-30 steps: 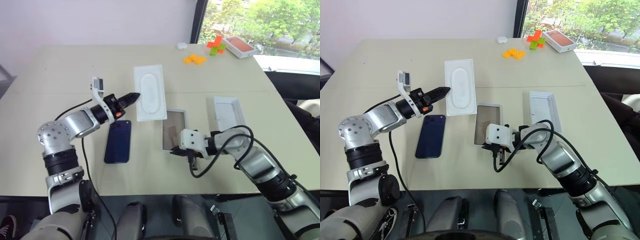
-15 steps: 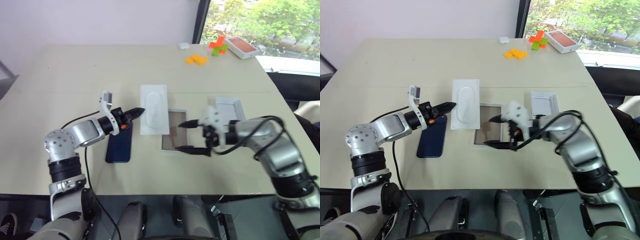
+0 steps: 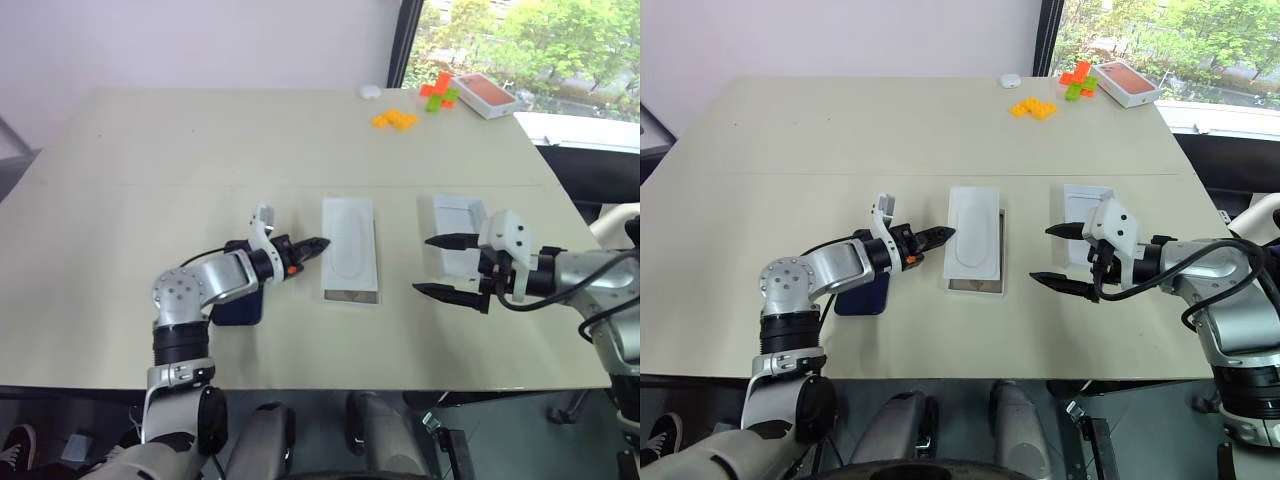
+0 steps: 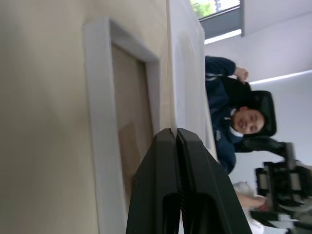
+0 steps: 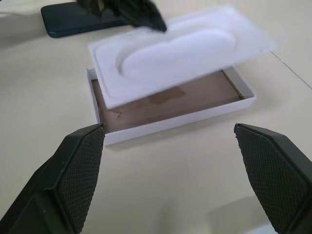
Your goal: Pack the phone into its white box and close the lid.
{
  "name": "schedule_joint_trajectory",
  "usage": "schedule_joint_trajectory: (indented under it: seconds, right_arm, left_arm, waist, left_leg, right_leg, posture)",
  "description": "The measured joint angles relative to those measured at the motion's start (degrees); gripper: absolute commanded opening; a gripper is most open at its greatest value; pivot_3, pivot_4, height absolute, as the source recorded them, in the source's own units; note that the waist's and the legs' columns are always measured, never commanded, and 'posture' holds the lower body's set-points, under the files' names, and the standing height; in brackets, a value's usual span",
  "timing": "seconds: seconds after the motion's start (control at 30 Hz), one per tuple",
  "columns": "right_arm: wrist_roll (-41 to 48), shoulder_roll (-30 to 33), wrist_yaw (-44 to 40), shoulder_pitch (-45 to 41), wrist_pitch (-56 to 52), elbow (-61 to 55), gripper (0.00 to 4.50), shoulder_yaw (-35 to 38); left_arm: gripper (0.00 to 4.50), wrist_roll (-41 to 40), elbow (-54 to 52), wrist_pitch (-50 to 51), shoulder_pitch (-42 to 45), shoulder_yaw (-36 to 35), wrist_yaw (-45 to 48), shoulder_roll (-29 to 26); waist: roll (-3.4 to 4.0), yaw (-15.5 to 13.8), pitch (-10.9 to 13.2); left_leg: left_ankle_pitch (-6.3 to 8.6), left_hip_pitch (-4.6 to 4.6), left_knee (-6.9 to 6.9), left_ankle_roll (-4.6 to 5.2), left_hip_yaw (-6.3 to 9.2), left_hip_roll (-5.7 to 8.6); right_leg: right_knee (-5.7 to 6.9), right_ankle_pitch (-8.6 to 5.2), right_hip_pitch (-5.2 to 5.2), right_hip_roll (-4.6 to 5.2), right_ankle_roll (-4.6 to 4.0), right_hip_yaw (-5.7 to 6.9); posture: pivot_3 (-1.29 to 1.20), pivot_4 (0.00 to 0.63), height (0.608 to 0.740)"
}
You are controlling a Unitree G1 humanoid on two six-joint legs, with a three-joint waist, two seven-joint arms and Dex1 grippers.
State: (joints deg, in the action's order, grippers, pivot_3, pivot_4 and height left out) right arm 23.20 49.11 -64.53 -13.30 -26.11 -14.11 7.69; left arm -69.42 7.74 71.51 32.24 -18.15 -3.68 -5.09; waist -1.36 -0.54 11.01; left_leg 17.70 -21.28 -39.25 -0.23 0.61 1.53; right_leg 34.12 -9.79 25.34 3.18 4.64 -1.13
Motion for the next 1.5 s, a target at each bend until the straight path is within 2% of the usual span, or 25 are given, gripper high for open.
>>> schedule_joint_trajectory:
  seconds: [0.5, 0.6, 0.77, 1.0, 1.23, 1.5]
  right_arm:
    - [-2.0, 0.0, 2.2, 0.0, 2.2, 1.5, 4.42, -0.5]
    - [-2.3, 0.0, 2.3, 0.0, 2.7, 2.1, 4.50, -0.6]
    - [-2.8, 0.0, 2.3, -0.4, 3.1, 2.3, 4.50, -1.3]
    - [-3.0, -0.1, 2.3, -1.9, 3.5, 3.4, 4.50, -2.7]
    - [-3.4, -1.0, 2.5, -4.7, 3.6, 5.0, 4.50, -4.5]
    - [-3.8, -4.0, 3.8, -7.6, 3.6, 5.6, 4.50, -7.1]
  left_arm:
    - [0.00, 5.5, -1.2, 1.3, -0.6, 4.4, 0.5, 1.9]
    - [0.97, 5.7, -1.3, 1.3, -0.6, 3.8, 0.5, 2.7]
    - [3.32, 5.2, -3.3, 2.2, 0.3, 3.9, 0.9, 3.3]
    - [3.32, 4.9, -3.8, 5.7, 2.1, 3.1, -0.2, 2.6]
    - [3.32, 2.9, -7.6, 10.4, 2.1, 2.3, -0.1, -1.0]
    - [3.32, 3.6, -10.4, 9.7, 2.0, 1.9, 1.7, -4.4]
  waist:
    - [0.00, -0.1, 0.0]
    - [0.00, -0.1, 0.0]
    - [0.00, -0.1, 0.0]
    - [0.00, 0.0, 0.0]
    - [-0.01, 0.1, 0.0]
    - [-0.01, 0.0, 0.0]
  left_leg:
    - [0.00, 0.00, -0.01, 0.00, 0.01, 0.01]
    - [0.00, 0.00, -0.01, 0.00, 0.01, 0.02]
    - [0.00, 0.11, -0.01, 0.00, 0.01, 0.02]
    - [0.00, 0.10, -0.01, 0.01, 0.04, 0.01]
    - [0.00, 0.07, -0.01, 0.00, 0.06, -0.01]
    - [-0.01, 0.06, 0.00, -0.01, 0.06, 0.00]
  right_leg:
    - [-0.02, 0.00, -0.02, 0.00, 0.00, 0.00]
    - [-0.02, 0.00, -0.02, 0.01, 0.00, 0.00]
    - [-0.03, -0.01, -0.15, 0.00, 0.00, 0.00]
    - [-0.04, -0.01, -0.15, -0.02, 0.01, 0.01]
    - [-0.03, -0.01, -0.12, -0.03, 0.01, 0.01]
    - [-0.02, -0.01, -0.09, -0.02, 0.00, 0.02]
  posture:
    - [0.00, 0.150, 0.740]
    - [0.00, 0.150, 0.740]
    - [0.00, 0.150, 0.740]
    - [0.00, 0.150, 0.740]
    - [0.00, 0.150, 0.740]
    - [0.00, 0.150, 0.740]
